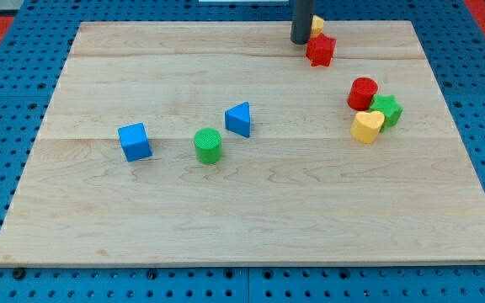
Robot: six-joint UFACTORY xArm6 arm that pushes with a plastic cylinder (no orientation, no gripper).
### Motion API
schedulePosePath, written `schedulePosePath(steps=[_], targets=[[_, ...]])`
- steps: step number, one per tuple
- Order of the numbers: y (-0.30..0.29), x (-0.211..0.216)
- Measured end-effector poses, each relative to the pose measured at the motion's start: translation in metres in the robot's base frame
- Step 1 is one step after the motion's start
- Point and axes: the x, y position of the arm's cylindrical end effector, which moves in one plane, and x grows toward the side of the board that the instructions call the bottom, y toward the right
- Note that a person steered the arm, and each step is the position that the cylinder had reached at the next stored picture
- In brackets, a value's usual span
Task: Place the yellow hexagon at the top right side of the board
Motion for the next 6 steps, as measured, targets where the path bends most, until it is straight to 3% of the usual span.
schedulePosePath(steps=[1,2,3,5,6], targets=[[-0.033,-0.034],[-0.030,-0.038],[0.047,-0.038],[0.063,0.001],[0.062,-0.039]])
